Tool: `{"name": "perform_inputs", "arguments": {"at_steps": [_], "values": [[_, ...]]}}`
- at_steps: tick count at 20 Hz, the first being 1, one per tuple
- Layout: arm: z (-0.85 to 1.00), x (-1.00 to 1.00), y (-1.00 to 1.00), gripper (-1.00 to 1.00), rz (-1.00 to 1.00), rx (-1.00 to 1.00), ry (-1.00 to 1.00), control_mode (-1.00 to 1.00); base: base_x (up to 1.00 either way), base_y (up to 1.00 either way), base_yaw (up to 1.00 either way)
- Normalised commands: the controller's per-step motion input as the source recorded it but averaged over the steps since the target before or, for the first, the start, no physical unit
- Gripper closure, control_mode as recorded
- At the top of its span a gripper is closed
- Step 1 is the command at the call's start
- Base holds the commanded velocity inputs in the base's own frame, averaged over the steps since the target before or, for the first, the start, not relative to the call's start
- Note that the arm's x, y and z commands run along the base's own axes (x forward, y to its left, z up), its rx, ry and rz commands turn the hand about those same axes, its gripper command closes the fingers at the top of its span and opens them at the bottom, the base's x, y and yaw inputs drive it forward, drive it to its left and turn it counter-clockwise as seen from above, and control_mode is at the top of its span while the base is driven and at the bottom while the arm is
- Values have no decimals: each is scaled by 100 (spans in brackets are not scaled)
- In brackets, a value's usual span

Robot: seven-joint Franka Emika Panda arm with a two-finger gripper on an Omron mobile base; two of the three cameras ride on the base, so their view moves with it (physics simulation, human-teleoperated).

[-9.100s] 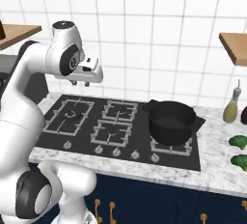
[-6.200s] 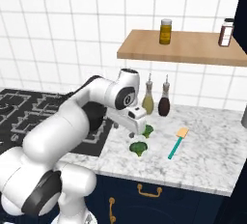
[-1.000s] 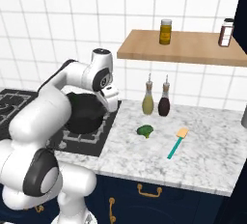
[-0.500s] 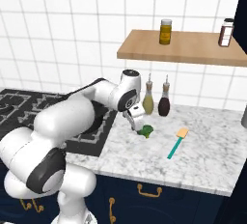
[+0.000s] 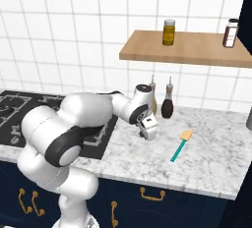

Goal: Put the broccoli and broccoli in the pot. Retrieve the spatula and lightly stir the vegetables in the pot.

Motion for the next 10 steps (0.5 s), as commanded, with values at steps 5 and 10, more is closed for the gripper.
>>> {"name": "perform_inputs", "arguments": {"at_steps": [5,10], "values": [[-43,44,-14,-100,0,0,-2,-100,0,0,0],[-29,43,-22,-100,0,0,-1,-100,0,0,0]]}}
